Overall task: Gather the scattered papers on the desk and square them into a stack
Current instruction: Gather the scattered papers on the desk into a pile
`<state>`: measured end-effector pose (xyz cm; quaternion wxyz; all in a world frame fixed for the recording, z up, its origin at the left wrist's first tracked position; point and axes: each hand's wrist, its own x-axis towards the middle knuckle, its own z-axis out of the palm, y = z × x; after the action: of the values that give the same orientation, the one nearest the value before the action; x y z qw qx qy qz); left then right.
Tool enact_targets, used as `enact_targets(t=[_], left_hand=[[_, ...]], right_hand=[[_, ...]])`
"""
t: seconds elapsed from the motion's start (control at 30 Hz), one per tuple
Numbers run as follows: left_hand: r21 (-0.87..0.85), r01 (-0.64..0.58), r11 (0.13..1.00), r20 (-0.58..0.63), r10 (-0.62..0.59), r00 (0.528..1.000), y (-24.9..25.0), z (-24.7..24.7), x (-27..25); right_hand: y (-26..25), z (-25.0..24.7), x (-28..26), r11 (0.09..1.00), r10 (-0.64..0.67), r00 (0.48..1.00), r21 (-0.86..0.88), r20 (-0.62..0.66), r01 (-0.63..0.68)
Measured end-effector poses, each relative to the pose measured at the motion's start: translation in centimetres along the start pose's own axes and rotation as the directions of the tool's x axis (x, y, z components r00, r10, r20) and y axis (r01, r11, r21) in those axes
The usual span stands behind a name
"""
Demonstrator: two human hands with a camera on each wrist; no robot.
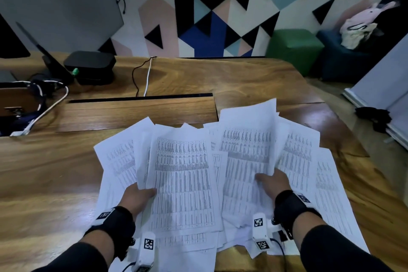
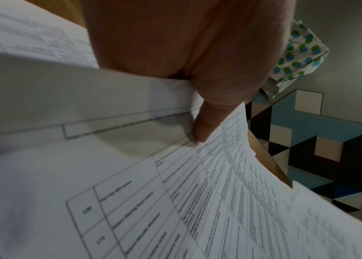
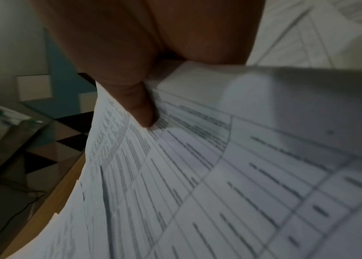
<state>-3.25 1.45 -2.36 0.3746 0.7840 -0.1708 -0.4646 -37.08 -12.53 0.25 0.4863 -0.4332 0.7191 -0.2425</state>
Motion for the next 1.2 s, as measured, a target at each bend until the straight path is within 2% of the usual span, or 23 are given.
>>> enact_targets(t=[0.1,0.2,0.3,0.4,0.53,0.67,0.83,0.93,1.03,1.1,1.2], left_hand=[[-0.006,-0.020,1.000,-0.004,0.020,1.000,-0.2,-0.3,-0.4],[-0.009,-0.017,1.000,-0.031,0.016,0.999,-0.5,-0.5,-0.6],[-0.017,-0.014,1.000,-0.031,0.013,0.999,-0.5,-0.8,-0.7],[-0.030,-0.024,0.999,-0.019,0.024,1.000,-0.6,-1.0,-1.2],[-0.047,-0.044,0.998,-0.023,0.043,0.999,-0.9,-1.4,-2.1],[-0.083,-0.032,0.996,-0.048,0.028,0.998,-1.5,-1.9,-2.5],[-0.102,-0.015,0.995,-0.064,0.008,0.998,-2.2,-1.9,-2.4],[-0.103,0.007,0.995,-0.046,-0.012,0.999,-2.5,-1.8,-3.3],[-0.114,0.016,0.993,-0.028,-0.019,0.999,-1.8,-1.6,-3.7],[-0.151,0.044,0.988,-0.002,-0.045,0.999,-0.8,-0.9,-3.9],[-0.235,0.134,0.963,0.030,-0.131,0.991,0.2,-0.1,-4.0]], right_hand=[[-2.2,-1.6,-0.9,0.988,-0.156,0.985,-0.017,-0.073,0.155],[-4.9,-3.2,-1.7,0.957,-0.282,0.948,0.020,-0.148,0.288],[-7.1,-4.5,-2.4,0.928,-0.342,0.919,0.085,-0.194,0.364],[-8.2,-5.7,-2.1,0.909,-0.333,0.913,0.175,-0.237,0.377],[-9.2,-6.5,-1.9,0.889,-0.247,0.924,0.312,-0.291,0.336],[-10.3,-7.2,-2.5,0.821,-0.167,0.945,0.491,-0.280,0.291],[-10.6,-7.1,-3.1,0.734,-0.098,0.986,0.660,-0.133,0.162],[-8.5,-3.2,-4.2,0.828,-0.015,0.991,0.555,-0.132,0.087],[-5.5,1.5,-5.6,0.881,0.088,0.995,0.470,-0.053,-0.053],[-3.7,3.0,-6.3,0.924,0.179,0.984,0.349,-0.024,-0.160],[-1.7,3.4,-6.7,0.934,0.286,0.955,0.202,0.074,-0.295]])
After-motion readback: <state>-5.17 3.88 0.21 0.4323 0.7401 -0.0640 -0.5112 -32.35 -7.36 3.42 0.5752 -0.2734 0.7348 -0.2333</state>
